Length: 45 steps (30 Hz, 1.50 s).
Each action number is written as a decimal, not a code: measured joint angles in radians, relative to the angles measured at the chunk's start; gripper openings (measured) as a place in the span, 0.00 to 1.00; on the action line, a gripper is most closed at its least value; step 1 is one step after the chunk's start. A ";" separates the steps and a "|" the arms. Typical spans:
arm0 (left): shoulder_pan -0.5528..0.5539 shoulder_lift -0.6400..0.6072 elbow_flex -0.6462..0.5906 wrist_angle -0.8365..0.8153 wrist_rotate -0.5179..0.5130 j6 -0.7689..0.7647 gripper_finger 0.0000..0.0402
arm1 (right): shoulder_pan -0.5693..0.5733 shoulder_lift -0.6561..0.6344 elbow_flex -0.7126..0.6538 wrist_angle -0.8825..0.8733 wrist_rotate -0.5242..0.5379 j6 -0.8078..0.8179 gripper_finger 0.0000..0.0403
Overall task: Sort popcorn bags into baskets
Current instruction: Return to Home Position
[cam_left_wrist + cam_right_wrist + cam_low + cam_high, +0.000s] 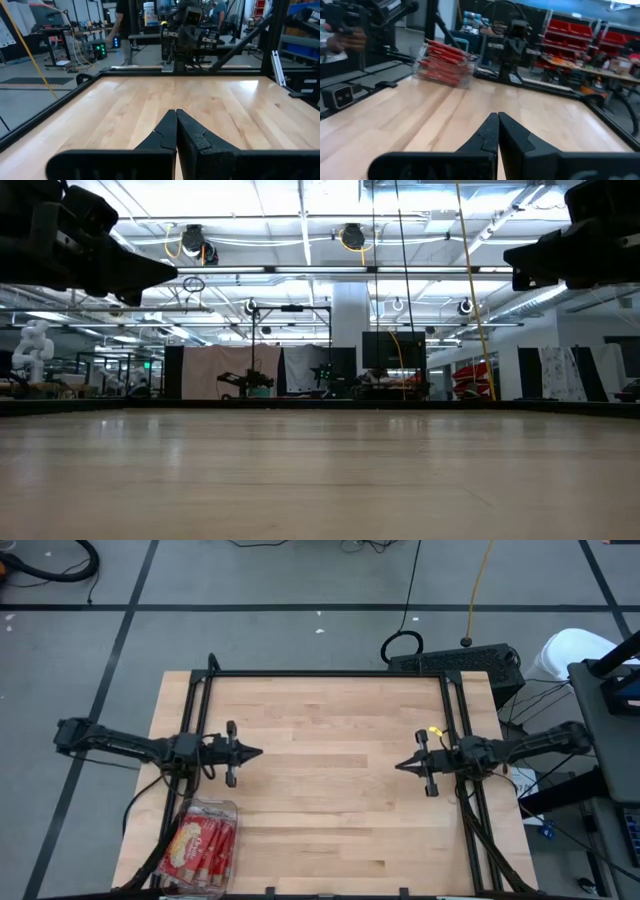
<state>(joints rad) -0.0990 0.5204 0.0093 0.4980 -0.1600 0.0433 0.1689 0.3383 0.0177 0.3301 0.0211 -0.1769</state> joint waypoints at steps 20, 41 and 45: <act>0.000 -0.245 0.000 -0.243 0.000 0.007 0.01 | 0.000 -0.335 -0.002 -0.243 0.030 -0.041 0.00; 0.000 -0.518 0.001 -0.454 0.065 0.078 0.01 | 0.000 -0.335 -0.002 -0.252 0.030 -0.020 0.00; 0.014 -0.518 0.001 -0.459 0.070 0.084 0.01 | 0.000 -0.335 -0.002 -0.252 0.030 -0.019 0.00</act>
<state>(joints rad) -0.0849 0.0025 0.0105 0.0392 -0.0902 0.1273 0.1692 0.0032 0.0154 0.0780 0.0513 -0.1963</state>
